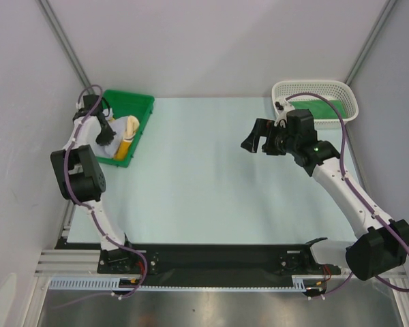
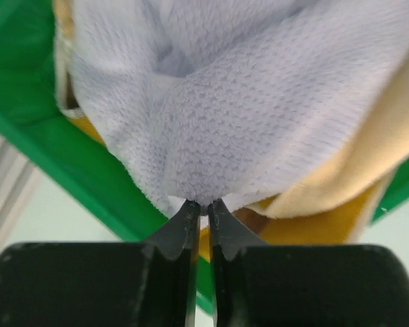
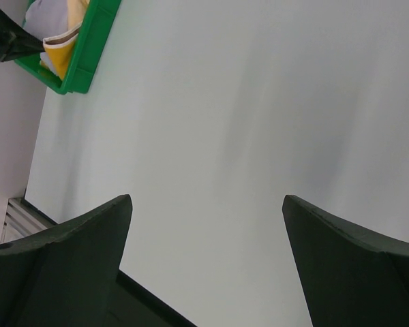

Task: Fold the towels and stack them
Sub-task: Grab crumpled towel, then move the towel to the center of the board

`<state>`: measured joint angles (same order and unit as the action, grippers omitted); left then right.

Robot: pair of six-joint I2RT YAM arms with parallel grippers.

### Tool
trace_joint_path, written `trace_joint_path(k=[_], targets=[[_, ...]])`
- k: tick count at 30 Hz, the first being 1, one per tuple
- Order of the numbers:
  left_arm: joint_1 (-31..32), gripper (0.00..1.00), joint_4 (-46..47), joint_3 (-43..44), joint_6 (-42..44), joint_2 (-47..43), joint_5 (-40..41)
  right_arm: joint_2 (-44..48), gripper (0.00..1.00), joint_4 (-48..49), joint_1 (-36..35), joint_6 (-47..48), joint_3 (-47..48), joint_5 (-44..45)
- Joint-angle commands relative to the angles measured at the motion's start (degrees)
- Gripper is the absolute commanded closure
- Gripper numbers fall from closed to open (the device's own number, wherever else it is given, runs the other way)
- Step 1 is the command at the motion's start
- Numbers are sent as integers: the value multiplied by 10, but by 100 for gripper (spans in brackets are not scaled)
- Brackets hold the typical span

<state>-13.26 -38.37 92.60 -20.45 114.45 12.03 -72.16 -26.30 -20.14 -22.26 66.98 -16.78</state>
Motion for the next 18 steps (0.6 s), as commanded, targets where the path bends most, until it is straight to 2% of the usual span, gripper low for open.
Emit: trace_joint_path(k=[1, 2, 4, 7, 12, 16, 18], targets=[[1, 90, -6, 64, 15, -93, 22, 4, 0, 0, -3, 2, 25, 10], [5, 96, -14, 71, 24, -115, 14, 5, 0, 1, -3, -1, 25, 10], [20, 100, -19, 82, 33, -140, 14, 7, 0, 0, -2, -5, 25, 11], [41, 100, -28, 98, 45, -189, -5, 9, 0, -9, -3, -7, 29, 12], [104, 100, -7, 106, 46, -284, -132, 15, 0, -48, 0, 0, 57, 31], [211, 100, 0, 82, 24, -361, -206, 32, 0, -115, 20, -9, 110, 199], [269, 99, 8, 50, 16, -386, -226, 50, 0, -130, 38, 1, 118, 213]])
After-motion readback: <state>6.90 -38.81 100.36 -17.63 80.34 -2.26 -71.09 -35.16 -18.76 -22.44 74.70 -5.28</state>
